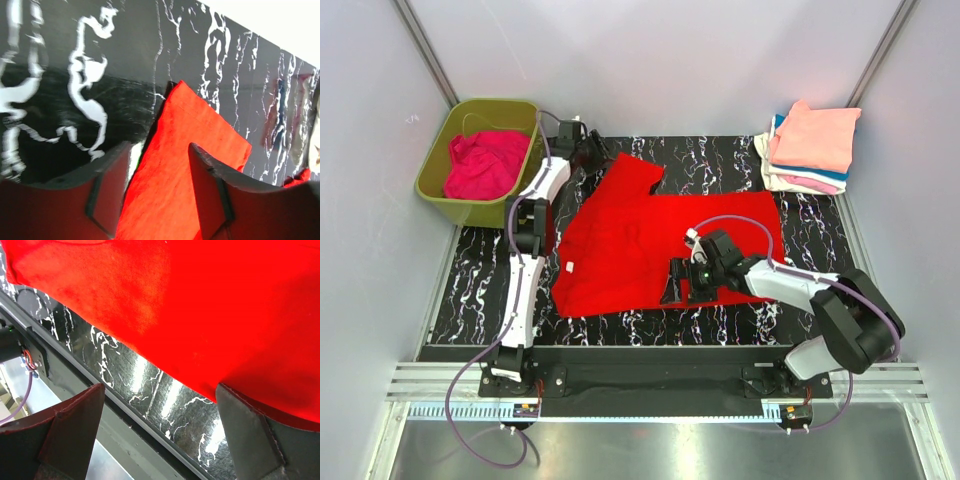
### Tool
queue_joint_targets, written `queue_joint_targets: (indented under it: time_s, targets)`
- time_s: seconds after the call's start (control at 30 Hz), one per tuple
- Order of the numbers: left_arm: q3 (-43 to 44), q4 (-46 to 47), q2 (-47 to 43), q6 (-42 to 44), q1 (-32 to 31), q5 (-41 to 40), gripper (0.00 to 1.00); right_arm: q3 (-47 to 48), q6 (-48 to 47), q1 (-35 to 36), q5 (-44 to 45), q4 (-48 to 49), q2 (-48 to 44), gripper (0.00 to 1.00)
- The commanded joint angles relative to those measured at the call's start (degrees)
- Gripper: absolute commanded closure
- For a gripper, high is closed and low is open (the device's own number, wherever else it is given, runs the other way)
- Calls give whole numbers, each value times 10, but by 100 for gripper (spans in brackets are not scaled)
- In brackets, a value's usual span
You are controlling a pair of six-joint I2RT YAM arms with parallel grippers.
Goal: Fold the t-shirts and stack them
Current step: Fold the tshirt
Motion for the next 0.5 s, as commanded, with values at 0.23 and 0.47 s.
queue_joint_targets:
  time_s: [0.23,0.47]
  targets:
    - [-12,64,19,-51,-24,49,54,24,-8,-9,-25,22,21,0]
    - [-12,67,11,-31,-23,29,82,27,-7,-10,-28,22,29,0]
